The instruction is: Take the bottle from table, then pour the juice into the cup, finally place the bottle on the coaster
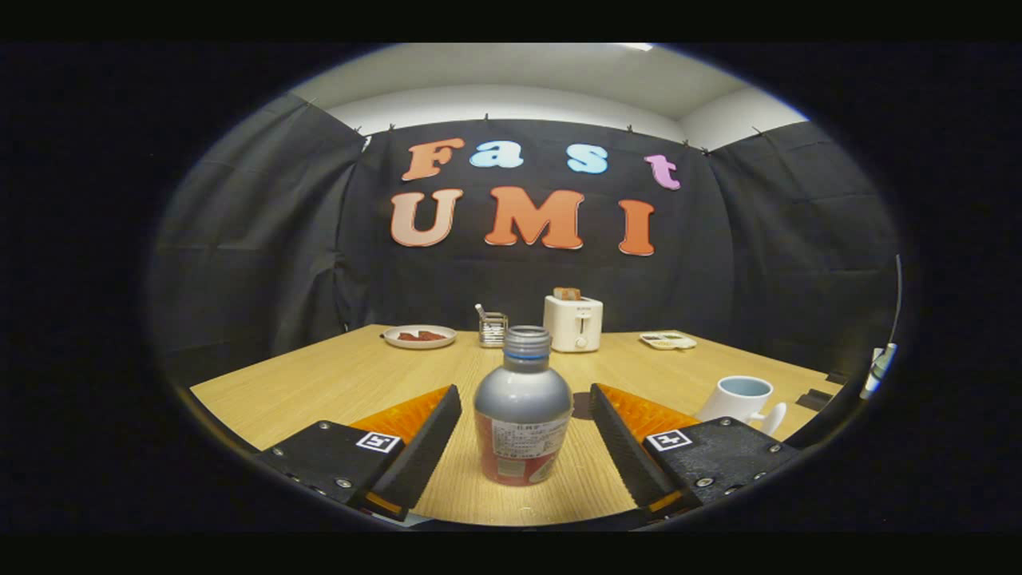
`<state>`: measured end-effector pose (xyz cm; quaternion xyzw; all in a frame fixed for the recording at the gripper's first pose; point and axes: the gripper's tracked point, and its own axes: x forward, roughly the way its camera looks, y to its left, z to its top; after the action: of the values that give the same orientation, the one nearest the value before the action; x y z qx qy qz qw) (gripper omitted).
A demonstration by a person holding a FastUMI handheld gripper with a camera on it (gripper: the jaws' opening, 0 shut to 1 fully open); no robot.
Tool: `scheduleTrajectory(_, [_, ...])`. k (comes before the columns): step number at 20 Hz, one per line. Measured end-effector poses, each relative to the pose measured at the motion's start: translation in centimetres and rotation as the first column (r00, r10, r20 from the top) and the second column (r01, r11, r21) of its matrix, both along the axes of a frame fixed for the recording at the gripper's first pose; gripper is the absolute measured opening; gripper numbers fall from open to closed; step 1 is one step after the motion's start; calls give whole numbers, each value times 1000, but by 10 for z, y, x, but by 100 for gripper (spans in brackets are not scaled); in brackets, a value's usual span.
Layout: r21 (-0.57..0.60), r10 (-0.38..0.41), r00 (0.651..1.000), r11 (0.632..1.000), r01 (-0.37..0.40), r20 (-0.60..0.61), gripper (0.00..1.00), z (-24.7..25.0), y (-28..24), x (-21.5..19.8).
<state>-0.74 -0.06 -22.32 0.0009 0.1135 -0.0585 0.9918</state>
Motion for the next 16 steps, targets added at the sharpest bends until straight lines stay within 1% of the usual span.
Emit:
scheduleTrajectory(6, [16,27,997,1000,-25,-73,96,-39,9,6])
scheduleTrajectory(8, [18,27,997,1000,-26,-76,91,-42,8,7])
scheduleTrajectory(10, [44,29,997,999,-26,-72,86,-46,8,9])
scheduleTrajectory(11, [61,27,998,998,-23,-61,80,-44,7,11])
scheduleTrajectory(16, [138,14,999,990,-7,-51,75,-40,6,20])
